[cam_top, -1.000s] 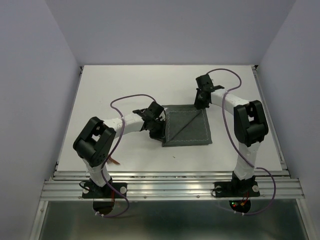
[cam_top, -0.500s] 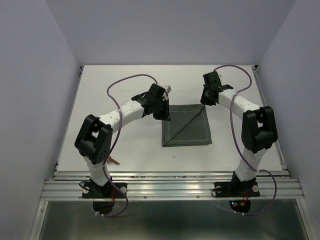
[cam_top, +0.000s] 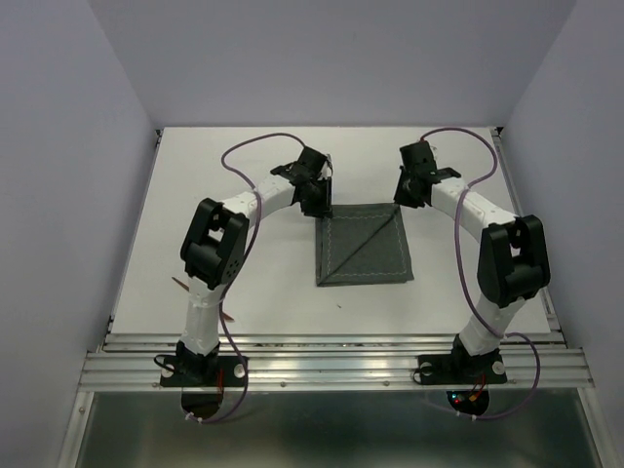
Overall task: Fold the napkin into a case and place the utensils inside
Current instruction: Smooth out the upper triangle-folded napkin at the center of the board.
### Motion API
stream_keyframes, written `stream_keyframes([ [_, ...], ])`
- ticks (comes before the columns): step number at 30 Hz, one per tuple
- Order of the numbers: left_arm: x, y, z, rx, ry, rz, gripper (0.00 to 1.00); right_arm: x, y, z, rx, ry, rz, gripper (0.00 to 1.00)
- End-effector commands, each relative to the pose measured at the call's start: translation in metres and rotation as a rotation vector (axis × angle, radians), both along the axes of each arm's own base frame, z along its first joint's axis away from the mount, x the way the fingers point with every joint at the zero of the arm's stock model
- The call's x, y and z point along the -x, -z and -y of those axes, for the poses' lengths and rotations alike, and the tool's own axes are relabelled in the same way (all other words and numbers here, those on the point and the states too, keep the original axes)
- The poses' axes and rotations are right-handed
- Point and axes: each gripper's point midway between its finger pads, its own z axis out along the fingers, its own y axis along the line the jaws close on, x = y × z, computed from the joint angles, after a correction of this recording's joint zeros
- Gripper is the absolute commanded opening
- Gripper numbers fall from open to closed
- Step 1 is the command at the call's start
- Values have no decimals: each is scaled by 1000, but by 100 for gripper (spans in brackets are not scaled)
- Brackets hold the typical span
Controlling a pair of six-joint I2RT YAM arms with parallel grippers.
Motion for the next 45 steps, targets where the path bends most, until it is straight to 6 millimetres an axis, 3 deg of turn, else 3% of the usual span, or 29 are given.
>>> stream_keyframes([
  [1,-13,-6,1,-39,-4,30,40,0,-18,7,-1,19,49,19],
  [6,-27,-2,-2,-77,-48,62,45,5,-14,9,4,22,38,19],
  [12,-31,9,-9,-121,-64,61,46,8,-10,12,17,24,28,19],
  [18,-30,24,-2,-108,-44,31,43,10,-8,12,18,25,22,20],
  [21,-31,25,-2,-109,-48,31,35,11,-9,12,19,25,20,19],
  [29,-32,14,-3,-100,-57,54,26,12,-4,11,12,23,5,19],
  [40,-34,-2,-3,-85,-64,84,1,10,0,2,-19,-5,-10,19],
  [45,-34,1,-1,-85,-58,78,0,1,6,-7,-47,-32,-21,18],
])
